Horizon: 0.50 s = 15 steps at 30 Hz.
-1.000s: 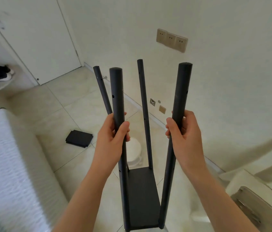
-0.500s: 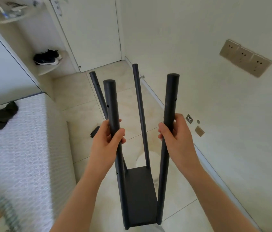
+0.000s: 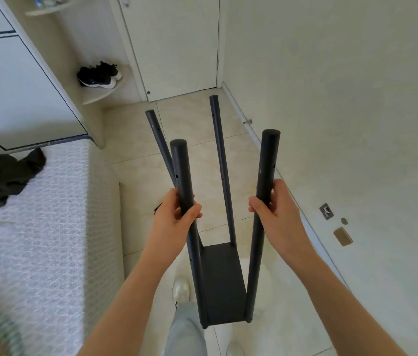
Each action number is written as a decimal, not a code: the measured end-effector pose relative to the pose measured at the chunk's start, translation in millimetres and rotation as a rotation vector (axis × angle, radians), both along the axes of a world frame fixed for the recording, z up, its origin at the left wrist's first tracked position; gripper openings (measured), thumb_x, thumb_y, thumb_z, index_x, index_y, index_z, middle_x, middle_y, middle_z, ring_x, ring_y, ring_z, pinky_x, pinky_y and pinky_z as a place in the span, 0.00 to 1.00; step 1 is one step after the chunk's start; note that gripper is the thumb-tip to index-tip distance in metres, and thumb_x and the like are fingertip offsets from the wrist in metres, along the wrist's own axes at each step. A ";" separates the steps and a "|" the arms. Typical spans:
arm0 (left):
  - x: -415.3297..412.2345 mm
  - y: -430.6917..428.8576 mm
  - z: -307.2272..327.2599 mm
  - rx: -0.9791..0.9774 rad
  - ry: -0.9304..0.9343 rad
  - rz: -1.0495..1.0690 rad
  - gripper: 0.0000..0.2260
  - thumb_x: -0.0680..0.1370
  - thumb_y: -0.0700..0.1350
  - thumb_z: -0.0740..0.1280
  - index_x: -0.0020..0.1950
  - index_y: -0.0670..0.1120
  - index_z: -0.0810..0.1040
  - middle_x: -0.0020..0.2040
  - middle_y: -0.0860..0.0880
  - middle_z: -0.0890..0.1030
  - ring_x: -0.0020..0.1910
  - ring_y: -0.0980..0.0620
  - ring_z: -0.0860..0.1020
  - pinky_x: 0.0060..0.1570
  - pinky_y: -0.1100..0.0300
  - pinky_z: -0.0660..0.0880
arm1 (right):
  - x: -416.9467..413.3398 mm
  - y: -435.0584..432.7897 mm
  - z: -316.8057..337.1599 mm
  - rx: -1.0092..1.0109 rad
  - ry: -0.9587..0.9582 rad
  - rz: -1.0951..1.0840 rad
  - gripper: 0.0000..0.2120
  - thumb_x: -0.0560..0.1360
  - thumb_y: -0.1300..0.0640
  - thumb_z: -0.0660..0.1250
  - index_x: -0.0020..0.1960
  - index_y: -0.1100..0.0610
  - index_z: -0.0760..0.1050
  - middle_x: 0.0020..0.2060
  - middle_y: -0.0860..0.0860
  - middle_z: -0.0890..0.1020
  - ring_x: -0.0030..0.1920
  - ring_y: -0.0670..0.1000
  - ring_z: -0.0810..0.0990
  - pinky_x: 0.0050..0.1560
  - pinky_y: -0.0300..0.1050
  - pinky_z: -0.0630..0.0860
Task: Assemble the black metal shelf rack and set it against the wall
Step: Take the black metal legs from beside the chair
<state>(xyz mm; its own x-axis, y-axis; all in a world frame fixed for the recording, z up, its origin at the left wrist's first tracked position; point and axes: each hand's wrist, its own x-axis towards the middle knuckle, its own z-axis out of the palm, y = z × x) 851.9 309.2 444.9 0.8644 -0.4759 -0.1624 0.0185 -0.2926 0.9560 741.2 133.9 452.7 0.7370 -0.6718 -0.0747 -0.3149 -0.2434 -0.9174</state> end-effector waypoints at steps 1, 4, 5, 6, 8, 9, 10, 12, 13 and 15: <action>15.9 -3.2 -4.4 0.010 0.002 -0.005 0.06 0.80 0.43 0.69 0.54 0.52 0.74 0.48 0.53 0.82 0.47 0.58 0.84 0.49 0.65 0.79 | 14.4 -3.0 -3.5 -0.005 0.014 0.003 0.11 0.79 0.54 0.66 0.59 0.51 0.68 0.45 0.50 0.81 0.43 0.46 0.82 0.38 0.34 0.77; 67.4 -14.2 -16.7 0.063 0.014 -0.025 0.08 0.79 0.43 0.70 0.56 0.50 0.75 0.49 0.53 0.82 0.49 0.55 0.84 0.55 0.60 0.79 | 60.2 -11.4 -13.4 -0.024 0.072 -0.017 0.11 0.80 0.53 0.65 0.59 0.50 0.66 0.45 0.50 0.81 0.44 0.47 0.82 0.38 0.33 0.74; 84.2 -17.9 -20.5 0.092 0.017 -0.037 0.09 0.79 0.43 0.71 0.57 0.50 0.75 0.50 0.53 0.82 0.50 0.54 0.83 0.56 0.58 0.80 | 75.9 -14.0 -16.6 -0.041 0.100 -0.032 0.11 0.80 0.53 0.65 0.59 0.50 0.65 0.46 0.50 0.81 0.44 0.46 0.82 0.37 0.32 0.73; 100.4 -21.4 -24.4 0.123 0.013 -0.050 0.10 0.79 0.44 0.71 0.58 0.49 0.75 0.51 0.53 0.82 0.50 0.54 0.83 0.57 0.57 0.80 | 91.1 -16.5 -19.8 -0.064 0.130 -0.046 0.11 0.80 0.53 0.65 0.59 0.49 0.64 0.47 0.50 0.80 0.44 0.46 0.81 0.36 0.31 0.72; 125.6 -27.0 -29.8 0.174 -0.001 -0.069 0.12 0.78 0.46 0.72 0.60 0.49 0.75 0.51 0.53 0.83 0.50 0.54 0.82 0.58 0.56 0.80 | 115.8 -19.8 -25.2 -0.108 0.185 -0.069 0.13 0.80 0.54 0.65 0.58 0.48 0.62 0.47 0.49 0.80 0.42 0.44 0.80 0.33 0.29 0.70; 140.9 -29.9 -32.5 0.190 -0.002 -0.076 0.12 0.78 0.47 0.72 0.60 0.50 0.75 0.51 0.53 0.83 0.50 0.54 0.82 0.58 0.55 0.80 | 130.6 -21.3 -28.6 -0.116 0.208 -0.086 0.13 0.80 0.54 0.65 0.58 0.47 0.61 0.47 0.48 0.79 0.41 0.42 0.79 0.31 0.29 0.69; 155.5 -33.3 -34.6 0.206 -0.005 -0.082 0.13 0.78 0.47 0.72 0.60 0.49 0.75 0.51 0.53 0.83 0.50 0.54 0.82 0.58 0.55 0.80 | 144.2 -22.6 -31.8 -0.120 0.224 -0.101 0.13 0.80 0.53 0.65 0.58 0.47 0.61 0.46 0.47 0.78 0.40 0.41 0.78 0.28 0.29 0.69; 185.5 -41.8 -38.7 0.241 -0.022 -0.090 0.14 0.77 0.47 0.73 0.61 0.49 0.76 0.51 0.53 0.83 0.50 0.54 0.83 0.58 0.54 0.80 | 170.7 -27.3 -37.8 -0.128 0.243 -0.123 0.13 0.80 0.53 0.65 0.57 0.46 0.61 0.43 0.43 0.76 0.38 0.41 0.78 0.25 0.28 0.70; 199.1 -46.6 -40.9 0.263 -0.030 -0.097 0.15 0.77 0.48 0.74 0.61 0.48 0.76 0.50 0.53 0.83 0.49 0.54 0.83 0.58 0.54 0.80 | 182.6 -30.8 -40.9 -0.133 0.252 -0.133 0.13 0.80 0.53 0.65 0.56 0.46 0.61 0.42 0.40 0.75 0.38 0.40 0.77 0.25 0.27 0.70; 221.0 -55.5 -45.7 0.308 -0.042 -0.123 0.16 0.76 0.48 0.75 0.61 0.47 0.77 0.49 0.53 0.83 0.47 0.54 0.83 0.56 0.54 0.81 | 201.6 -38.2 -46.4 -0.135 0.270 -0.152 0.13 0.80 0.54 0.66 0.56 0.46 0.62 0.42 0.39 0.74 0.38 0.40 0.77 0.25 0.26 0.70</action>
